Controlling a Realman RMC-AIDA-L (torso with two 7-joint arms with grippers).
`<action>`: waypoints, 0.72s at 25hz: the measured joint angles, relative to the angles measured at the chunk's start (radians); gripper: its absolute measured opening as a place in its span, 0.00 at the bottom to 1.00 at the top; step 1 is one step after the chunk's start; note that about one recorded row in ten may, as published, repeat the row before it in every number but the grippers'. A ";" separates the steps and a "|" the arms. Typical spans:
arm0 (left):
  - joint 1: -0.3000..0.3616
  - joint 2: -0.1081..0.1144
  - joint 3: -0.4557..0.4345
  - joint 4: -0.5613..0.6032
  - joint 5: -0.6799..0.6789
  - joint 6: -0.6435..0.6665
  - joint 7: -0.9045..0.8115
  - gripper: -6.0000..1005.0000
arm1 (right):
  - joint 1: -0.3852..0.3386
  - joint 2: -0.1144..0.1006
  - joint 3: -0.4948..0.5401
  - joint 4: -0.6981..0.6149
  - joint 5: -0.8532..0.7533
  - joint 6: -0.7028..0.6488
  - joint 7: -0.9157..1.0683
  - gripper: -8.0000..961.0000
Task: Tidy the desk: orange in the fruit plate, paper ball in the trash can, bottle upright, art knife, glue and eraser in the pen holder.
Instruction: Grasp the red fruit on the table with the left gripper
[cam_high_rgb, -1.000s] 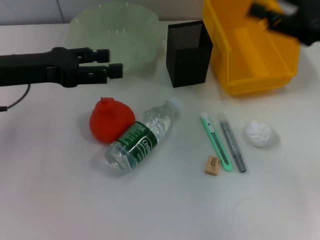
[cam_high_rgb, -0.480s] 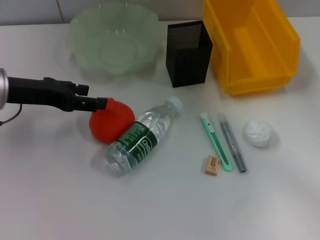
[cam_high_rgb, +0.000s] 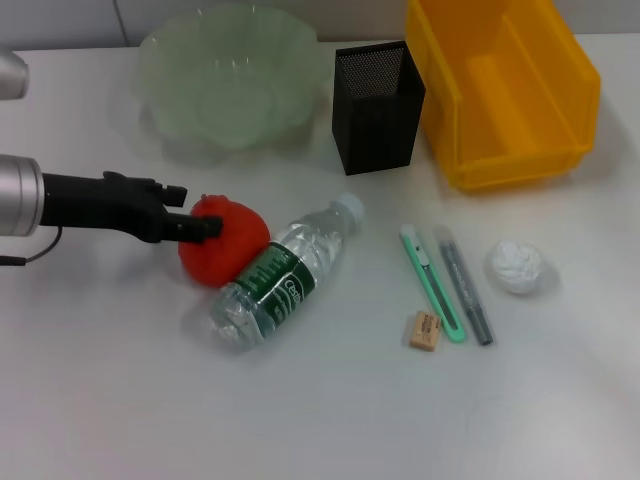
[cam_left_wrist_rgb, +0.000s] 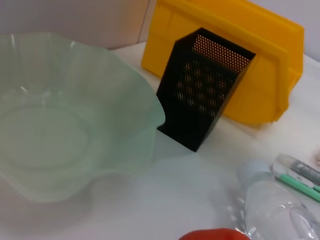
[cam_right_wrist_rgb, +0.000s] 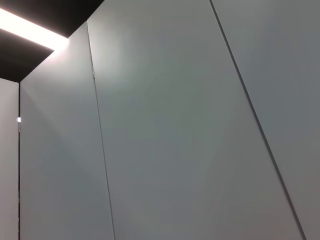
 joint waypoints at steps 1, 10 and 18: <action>-0.001 0.000 0.002 -0.005 0.000 -0.001 0.000 0.76 | 0.000 0.000 0.000 0.000 0.000 0.002 0.001 0.79; -0.018 -0.004 0.016 -0.074 -0.002 -0.051 0.003 0.75 | 0.001 0.000 -0.002 0.016 0.000 0.012 0.001 0.79; -0.022 -0.002 0.038 -0.099 -0.009 -0.116 -0.010 0.61 | -0.001 -0.003 -0.001 0.017 0.000 0.037 0.001 0.79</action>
